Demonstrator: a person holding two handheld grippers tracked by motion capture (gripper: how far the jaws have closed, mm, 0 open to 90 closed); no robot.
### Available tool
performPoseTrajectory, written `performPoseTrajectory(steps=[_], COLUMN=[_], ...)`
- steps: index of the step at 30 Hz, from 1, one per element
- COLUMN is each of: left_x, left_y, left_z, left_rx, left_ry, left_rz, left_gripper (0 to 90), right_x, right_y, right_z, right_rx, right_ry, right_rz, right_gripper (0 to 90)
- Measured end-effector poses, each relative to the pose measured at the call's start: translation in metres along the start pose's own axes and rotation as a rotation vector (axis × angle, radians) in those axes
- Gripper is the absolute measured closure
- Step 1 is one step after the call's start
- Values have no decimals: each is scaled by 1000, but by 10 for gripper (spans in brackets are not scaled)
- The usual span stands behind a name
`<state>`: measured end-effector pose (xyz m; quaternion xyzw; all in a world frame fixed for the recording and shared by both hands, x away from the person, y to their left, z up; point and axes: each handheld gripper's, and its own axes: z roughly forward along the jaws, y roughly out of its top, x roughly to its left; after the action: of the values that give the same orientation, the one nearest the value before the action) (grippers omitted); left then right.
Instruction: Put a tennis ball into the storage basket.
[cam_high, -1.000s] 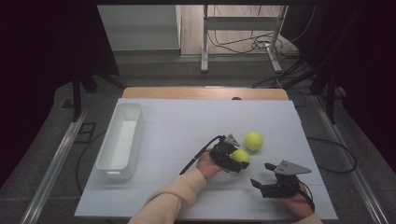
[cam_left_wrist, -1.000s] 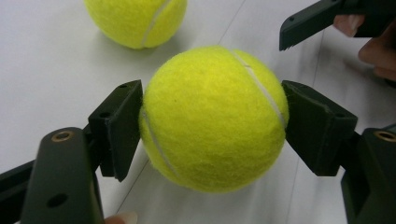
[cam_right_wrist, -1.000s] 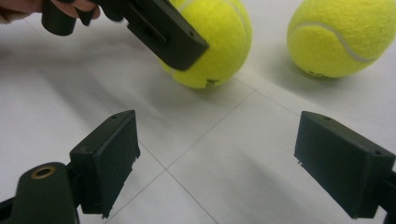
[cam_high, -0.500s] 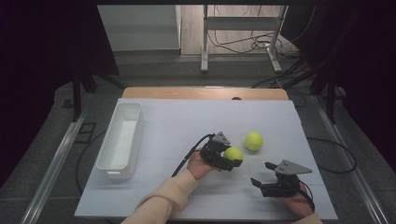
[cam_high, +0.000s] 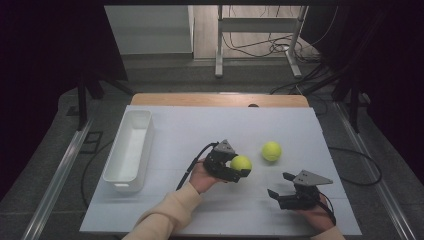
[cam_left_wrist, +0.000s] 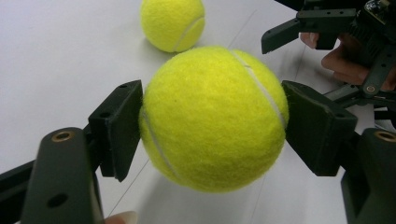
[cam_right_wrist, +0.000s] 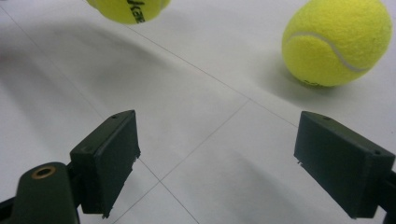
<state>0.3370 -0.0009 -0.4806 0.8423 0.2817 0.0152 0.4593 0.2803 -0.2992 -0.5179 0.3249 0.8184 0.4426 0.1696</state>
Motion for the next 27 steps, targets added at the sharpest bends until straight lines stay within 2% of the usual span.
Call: performPoseTrajectory(steps=[2,8,13,19,27], left_x=[0,-2,1,3,9], left_y=[-2,-4,-5,-11,-15], left_z=[-3,-12,-21,-33,-41], left_rx=[-8,-24,-17,-32,-38], left_ry=[9,17,27,33,43], left_rz=[-9,-2,2,-17,-26], left_gripper=[258,257,258,257,257], right_x=[1,2,3,4,5], right_y=[0,0,0,0,-1], right_z=[0,-1,-2,-3,-3], right_rx=[-2,-1,-6,-9,-10], right_ry=[1,-5,-9,-16,-22], right_rz=[-3,-6,-5,-6,-5], right_gripper=[142,143,142,142,142])
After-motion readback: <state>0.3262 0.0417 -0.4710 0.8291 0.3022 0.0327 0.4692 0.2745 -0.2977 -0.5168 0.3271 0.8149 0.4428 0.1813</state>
